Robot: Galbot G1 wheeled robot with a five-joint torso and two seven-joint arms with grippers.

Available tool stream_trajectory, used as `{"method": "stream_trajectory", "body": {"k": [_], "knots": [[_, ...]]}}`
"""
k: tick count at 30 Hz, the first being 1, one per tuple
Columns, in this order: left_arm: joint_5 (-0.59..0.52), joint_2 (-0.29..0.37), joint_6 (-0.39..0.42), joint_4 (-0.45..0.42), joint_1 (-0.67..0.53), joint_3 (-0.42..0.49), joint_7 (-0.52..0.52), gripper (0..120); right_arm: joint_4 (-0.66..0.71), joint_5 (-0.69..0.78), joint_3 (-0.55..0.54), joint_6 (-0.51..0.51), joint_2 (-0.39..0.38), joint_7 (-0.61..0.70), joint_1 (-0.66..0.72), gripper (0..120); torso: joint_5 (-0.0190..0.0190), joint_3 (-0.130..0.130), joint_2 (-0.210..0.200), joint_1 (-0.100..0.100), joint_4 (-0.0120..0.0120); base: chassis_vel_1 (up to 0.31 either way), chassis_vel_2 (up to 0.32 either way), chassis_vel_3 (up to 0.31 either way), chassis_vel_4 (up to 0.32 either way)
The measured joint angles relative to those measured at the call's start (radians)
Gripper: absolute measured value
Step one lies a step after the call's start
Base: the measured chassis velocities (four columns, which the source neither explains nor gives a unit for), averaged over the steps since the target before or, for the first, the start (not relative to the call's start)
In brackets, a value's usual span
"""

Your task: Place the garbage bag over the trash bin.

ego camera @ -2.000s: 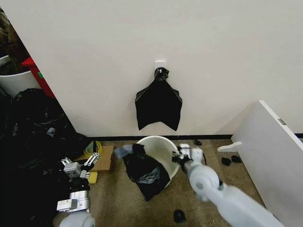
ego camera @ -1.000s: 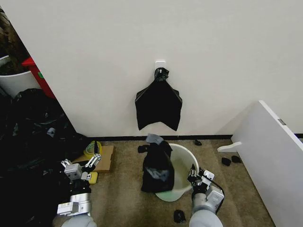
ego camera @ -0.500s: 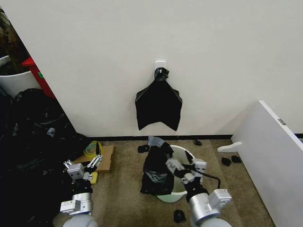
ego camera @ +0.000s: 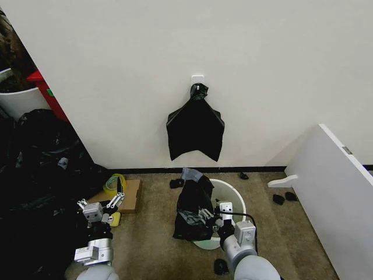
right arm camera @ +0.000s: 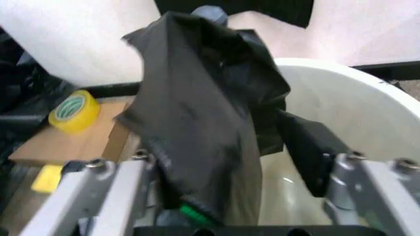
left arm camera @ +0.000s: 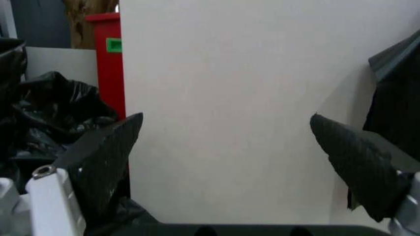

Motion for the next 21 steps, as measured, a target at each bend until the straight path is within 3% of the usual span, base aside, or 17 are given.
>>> {"method": "stream_trajectory", "body": {"k": [4,6,10,13,21], "knots": [[-0.003,-0.001,0.010,0.003,-0.004,0.011,0.001,100,0.001,0.013,0.016,0.013,0.002,0.010,-0.011,36,0.0000,0.000,0.000,0.000,0.0000,0.000,0.000,0.000,0.000],[-0.029,0.014,0.040,0.003,-0.008,0.024,0.005,100,0.010,0.033,0.034,0.017,0.001,0.036,-0.023,25,-0.0001,0.000,0.000,0.000,0.0000,0.000,0.000,0.000,0.000],[-0.076,0.038,0.088,-0.003,-0.014,0.036,0.017,100,0.010,0.038,0.044,0.024,0.001,0.054,-0.034,16,-0.0001,0.000,0.000,0.000,0.0001,0.000,0.000,0.000,0.000],[-0.229,0.094,0.207,-0.021,-0.047,0.070,0.096,100,-0.006,0.037,0.055,0.045,0.013,0.084,-0.051,0,-0.0001,0.000,0.000,0.000,-0.0004,0.000,0.000,0.000,0.000],[-0.383,0.152,0.280,0.000,-0.081,0.132,0.266,100,-0.061,0.046,0.038,0.089,0.048,0.092,-0.018,0,-0.0001,0.000,0.000,0.000,0.0004,0.000,0.000,0.000,0.000]]}}
